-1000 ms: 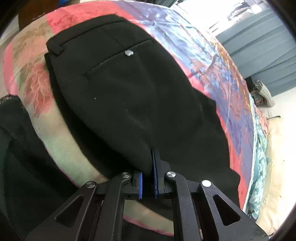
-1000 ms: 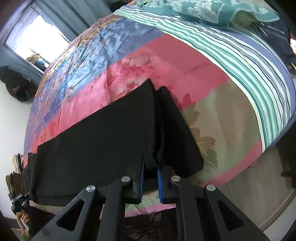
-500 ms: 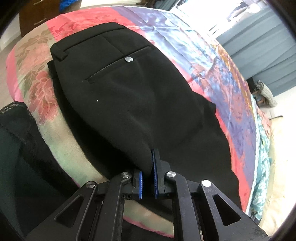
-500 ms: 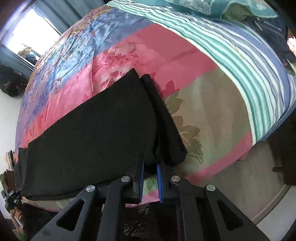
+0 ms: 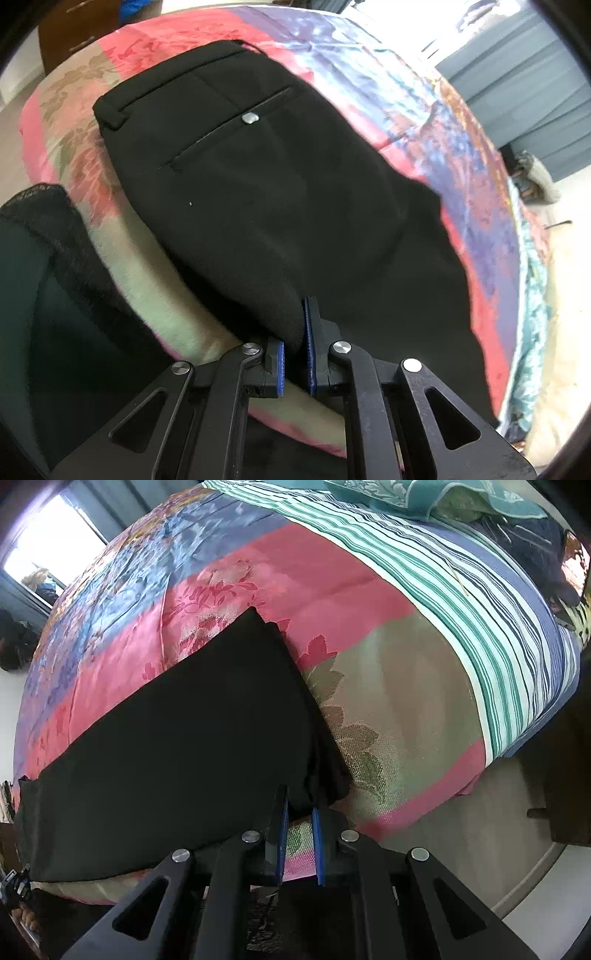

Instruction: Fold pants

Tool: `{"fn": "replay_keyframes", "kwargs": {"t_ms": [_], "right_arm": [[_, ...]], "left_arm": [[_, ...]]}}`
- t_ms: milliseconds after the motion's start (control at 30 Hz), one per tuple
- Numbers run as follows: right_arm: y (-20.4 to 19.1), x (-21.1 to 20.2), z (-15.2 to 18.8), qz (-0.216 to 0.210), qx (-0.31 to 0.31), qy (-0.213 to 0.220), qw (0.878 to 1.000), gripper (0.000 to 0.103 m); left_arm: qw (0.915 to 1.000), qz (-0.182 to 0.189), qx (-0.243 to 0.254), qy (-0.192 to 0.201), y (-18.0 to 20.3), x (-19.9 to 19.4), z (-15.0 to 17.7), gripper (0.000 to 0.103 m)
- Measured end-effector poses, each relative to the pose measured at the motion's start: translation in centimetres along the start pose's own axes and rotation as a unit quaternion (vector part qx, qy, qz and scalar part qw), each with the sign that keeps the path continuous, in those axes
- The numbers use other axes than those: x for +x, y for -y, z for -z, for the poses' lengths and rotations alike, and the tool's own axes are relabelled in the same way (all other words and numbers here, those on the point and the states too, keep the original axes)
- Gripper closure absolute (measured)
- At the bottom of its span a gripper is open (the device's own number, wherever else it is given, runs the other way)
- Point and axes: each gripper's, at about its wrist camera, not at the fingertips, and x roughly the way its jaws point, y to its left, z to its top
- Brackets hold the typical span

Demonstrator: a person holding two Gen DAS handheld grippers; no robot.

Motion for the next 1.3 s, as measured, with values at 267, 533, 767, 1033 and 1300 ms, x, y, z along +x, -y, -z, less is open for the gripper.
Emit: {"fn": "replay_keyframes", "kwargs": {"t_ms": [267,533,767,1033,1300], "right_arm": [[-0.8,-0.2,-0.1,0.014,-0.015,0.005,1.0,0.085],[-1.4,-6.7,2.7,0.057,-0.017,0.148,0.987,0.013],[-8.2,-7.5,3.6,0.007,-0.077,0.217,0.973,0.012],[-15.7,3.1,4.3,-0.07,-0.144,0.089,0.983,0.012],[-16.6,3.9,4.6,-0.055,-0.176,0.098,0.978,0.0]], "left_arm": [[0.9984,-0.044,0.035,-0.001,1.0,0.1,0.3,0.077],[0.9889,-0.104,0.08,0.068,2.0,-7.9,2.6,0.036],[0.9519,-0.008,0.275,0.135,10.8,-4.9,0.9,0.013],[0.9679,-0.136,0.194,0.084,9.1,8.2,-6.6,0.016],[0.9546,-0.106,0.258,0.104,13.3,5.3,-3.2,0.015]]}}
